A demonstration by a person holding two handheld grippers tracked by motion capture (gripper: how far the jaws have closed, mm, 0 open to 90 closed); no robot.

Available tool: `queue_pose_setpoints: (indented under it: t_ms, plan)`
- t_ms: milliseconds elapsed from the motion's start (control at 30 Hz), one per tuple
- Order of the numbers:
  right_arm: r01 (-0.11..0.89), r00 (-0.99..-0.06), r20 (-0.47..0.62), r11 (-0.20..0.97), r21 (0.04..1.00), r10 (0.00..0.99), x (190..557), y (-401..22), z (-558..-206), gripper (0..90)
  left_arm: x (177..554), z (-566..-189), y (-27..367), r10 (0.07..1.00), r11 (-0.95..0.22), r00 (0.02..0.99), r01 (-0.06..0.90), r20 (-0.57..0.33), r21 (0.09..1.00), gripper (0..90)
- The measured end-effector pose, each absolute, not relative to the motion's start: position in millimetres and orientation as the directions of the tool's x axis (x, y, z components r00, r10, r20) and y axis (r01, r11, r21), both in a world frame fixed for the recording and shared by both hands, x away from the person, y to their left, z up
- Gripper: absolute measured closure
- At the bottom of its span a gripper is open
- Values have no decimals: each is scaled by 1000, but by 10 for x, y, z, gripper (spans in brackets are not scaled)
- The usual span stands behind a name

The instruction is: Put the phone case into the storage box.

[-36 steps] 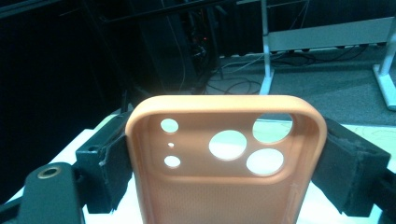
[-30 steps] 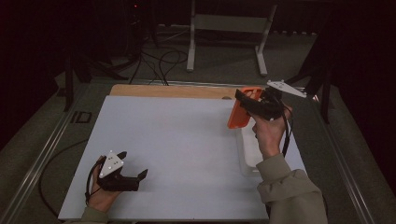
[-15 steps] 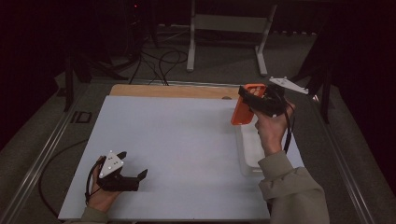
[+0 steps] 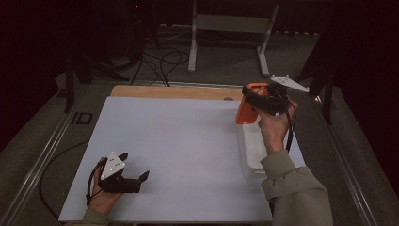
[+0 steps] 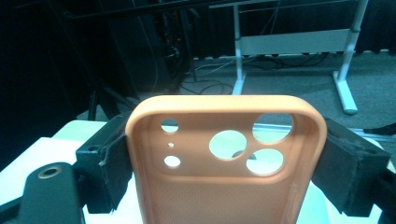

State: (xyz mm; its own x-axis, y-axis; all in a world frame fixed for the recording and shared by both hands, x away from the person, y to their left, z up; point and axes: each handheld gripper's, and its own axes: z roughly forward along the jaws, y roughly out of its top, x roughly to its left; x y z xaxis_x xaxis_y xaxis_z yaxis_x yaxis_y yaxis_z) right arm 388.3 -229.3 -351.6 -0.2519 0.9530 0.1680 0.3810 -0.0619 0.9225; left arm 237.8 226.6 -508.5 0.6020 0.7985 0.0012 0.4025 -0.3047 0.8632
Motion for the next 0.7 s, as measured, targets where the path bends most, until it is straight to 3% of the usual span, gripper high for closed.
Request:
queue_pose_setpoints:
  t_ms: [700]
  plan:
    - [388,-206,110,-22,922,972,4014,-2296,-3590,159,2372,-5081,2269,799,-302,602,401,0,865,5]
